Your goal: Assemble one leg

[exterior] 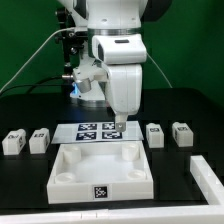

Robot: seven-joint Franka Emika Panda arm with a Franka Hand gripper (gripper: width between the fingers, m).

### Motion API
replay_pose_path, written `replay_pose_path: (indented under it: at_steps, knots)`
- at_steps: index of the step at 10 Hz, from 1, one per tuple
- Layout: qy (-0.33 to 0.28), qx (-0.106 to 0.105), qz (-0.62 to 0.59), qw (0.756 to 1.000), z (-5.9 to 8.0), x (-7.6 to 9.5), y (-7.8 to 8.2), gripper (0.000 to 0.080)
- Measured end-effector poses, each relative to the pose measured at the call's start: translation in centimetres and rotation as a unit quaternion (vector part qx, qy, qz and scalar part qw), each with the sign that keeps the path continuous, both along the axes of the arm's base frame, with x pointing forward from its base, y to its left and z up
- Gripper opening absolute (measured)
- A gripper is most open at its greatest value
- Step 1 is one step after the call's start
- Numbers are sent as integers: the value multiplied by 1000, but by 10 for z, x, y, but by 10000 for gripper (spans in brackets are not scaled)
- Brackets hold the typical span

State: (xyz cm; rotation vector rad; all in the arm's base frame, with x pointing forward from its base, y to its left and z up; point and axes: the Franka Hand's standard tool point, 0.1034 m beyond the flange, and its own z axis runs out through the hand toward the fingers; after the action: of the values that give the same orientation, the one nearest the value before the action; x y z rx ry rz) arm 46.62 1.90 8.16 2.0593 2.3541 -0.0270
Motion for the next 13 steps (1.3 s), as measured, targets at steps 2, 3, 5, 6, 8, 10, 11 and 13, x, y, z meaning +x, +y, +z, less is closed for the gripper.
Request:
replay_pose_path:
  at_steps: [2,3,5,6,8,10,11,13]
  knots:
    - [6,1,-6,1000,-12,-12,-6,650]
    - [15,2,-12,1000,-24,-28,-11,650]
    - [8,8,-22,1000,-44,-35,-19,650]
    - [14,10,-30,999,-59,-38,-24,650]
    - [20,13,-38,999,-72,-40,-25,650]
    - [20,13,-45,999,-73,-41,-25,534]
    - [20,13,-46,999,-73,-41,-25,397]
    - [20,13,-46,999,-73,-41,-25,217]
